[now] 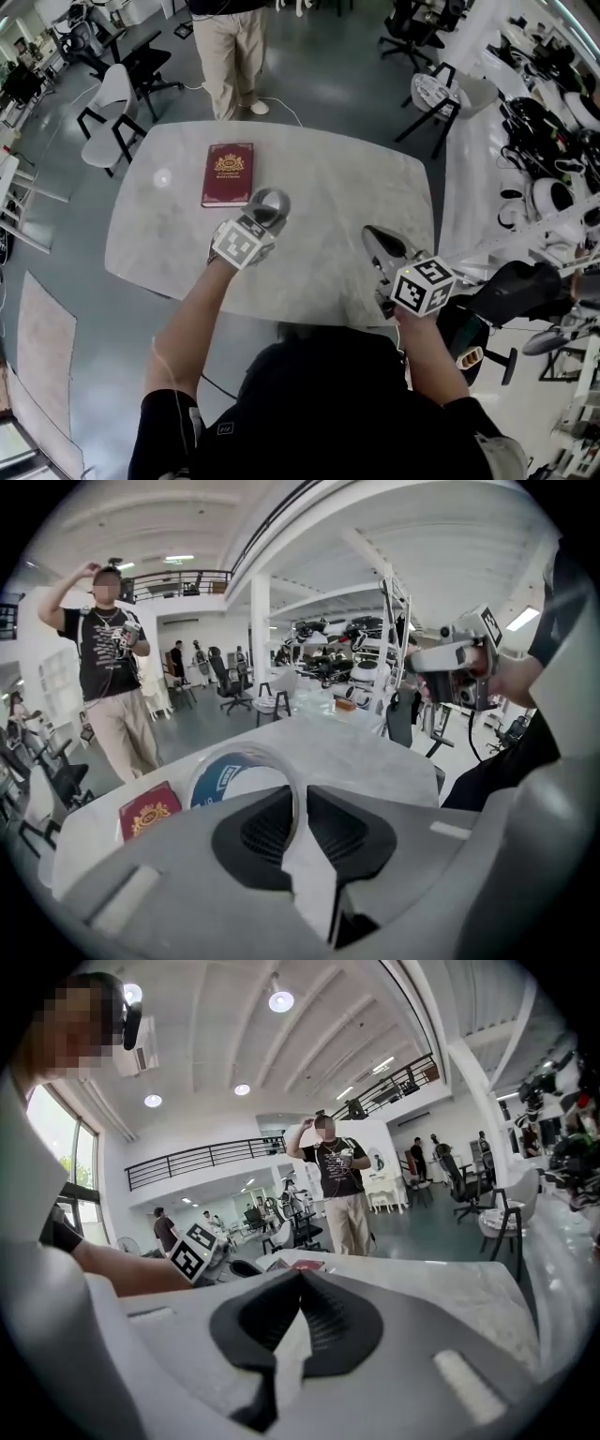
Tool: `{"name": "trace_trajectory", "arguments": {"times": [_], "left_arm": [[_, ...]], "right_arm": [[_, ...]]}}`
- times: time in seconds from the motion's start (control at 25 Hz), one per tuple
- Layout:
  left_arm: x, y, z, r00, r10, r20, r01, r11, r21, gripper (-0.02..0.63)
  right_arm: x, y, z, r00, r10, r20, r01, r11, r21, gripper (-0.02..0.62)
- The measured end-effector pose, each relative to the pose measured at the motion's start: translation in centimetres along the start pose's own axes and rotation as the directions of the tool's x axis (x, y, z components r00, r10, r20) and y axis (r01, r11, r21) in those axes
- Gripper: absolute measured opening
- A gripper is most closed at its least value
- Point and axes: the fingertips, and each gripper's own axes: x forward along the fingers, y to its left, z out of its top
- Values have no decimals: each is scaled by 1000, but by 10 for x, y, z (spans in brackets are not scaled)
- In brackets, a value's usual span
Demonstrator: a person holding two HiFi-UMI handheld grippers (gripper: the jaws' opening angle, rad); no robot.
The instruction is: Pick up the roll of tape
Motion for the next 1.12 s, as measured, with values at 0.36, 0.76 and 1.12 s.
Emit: {"name": "trace_trajectory", "arguments": {"times": [0.36, 0.76, 1.12], "left_arm": [[-101, 12, -20, 986, 126, 109, -119, 990, -69, 57], [-152, -5, -1, 930, 287, 230, -260, 956, -138, 55], [-151, -18, 69, 875, 341, 343, -280, 935, -217, 54]], "right_arm": [[20, 52, 7, 999, 44, -2, -44, 998, -45, 3], [21, 62, 32, 988, 153, 22, -149, 982, -115, 2], [-32, 6, 76, 983, 134, 124, -118, 985, -129, 3]]}}
